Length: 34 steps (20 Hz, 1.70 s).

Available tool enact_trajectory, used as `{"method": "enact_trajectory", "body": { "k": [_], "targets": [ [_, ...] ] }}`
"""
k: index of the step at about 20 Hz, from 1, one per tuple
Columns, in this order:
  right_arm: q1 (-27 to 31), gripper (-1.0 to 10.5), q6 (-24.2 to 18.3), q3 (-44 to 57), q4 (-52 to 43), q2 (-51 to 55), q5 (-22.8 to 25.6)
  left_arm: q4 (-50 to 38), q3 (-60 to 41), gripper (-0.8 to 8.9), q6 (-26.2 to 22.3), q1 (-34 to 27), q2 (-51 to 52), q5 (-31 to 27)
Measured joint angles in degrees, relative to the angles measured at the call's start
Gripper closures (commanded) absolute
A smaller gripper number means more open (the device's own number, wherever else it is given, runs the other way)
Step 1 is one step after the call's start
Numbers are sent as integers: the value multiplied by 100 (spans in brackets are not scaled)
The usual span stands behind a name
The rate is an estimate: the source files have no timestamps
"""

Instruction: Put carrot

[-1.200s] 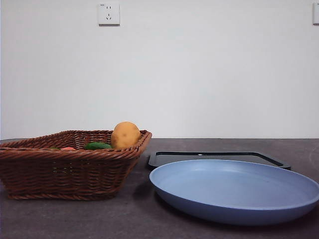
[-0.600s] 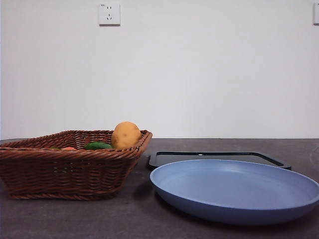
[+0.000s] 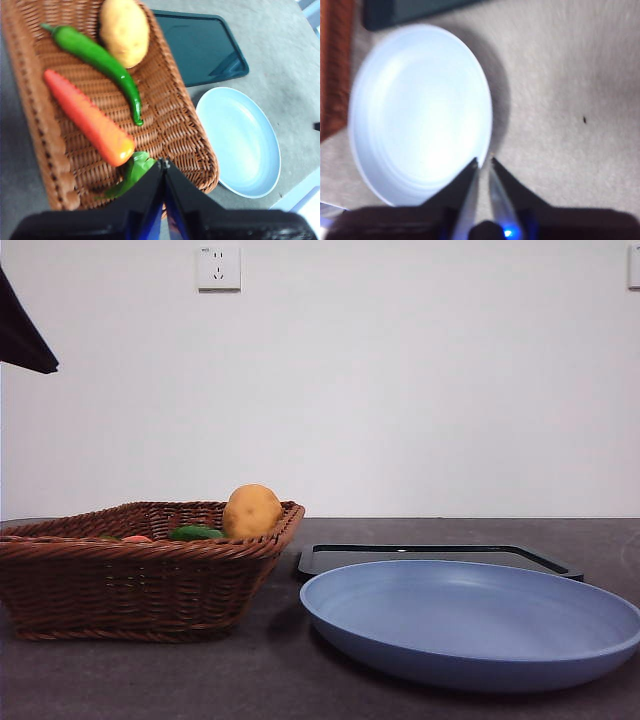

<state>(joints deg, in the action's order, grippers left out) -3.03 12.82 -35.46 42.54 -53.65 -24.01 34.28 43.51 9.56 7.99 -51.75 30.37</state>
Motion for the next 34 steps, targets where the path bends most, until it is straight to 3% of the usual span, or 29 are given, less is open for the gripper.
{"method": "enact_trajectory", "body": {
  "k": [5, 9, 14, 20, 22, 30, 34],
  "targets": [
    [-66, 697, -7, 0, -402, -841, 0, -339, 0, 534, -13, 83, 2, -13],
    [-402, 700, 37, -2, -894, -1355, -2, -356, 0, 527, -11, 118, 2, -22],
    [-839, 707, 411, -9, -1672, -1967, 20, -400, 0, 527, -11, 120, 2, -22],
    [-957, 859, 542, -11, -1766, -2490, 321, -400, 0, 527, -11, 120, 2, -22],
    [-957, 936, 542, -11, -1777, -2487, 323, -400, 0, 527, -11, 120, 2, -22],
    [-962, 943, 671, -11, -1633, -2055, 345, -402, 0, 441, 234, 339, -4, -22],
    [-962, 943, 691, -11, -1274, -1355, 358, -529, 2, 441, 634, 922, -358, -741]
  ]
}}
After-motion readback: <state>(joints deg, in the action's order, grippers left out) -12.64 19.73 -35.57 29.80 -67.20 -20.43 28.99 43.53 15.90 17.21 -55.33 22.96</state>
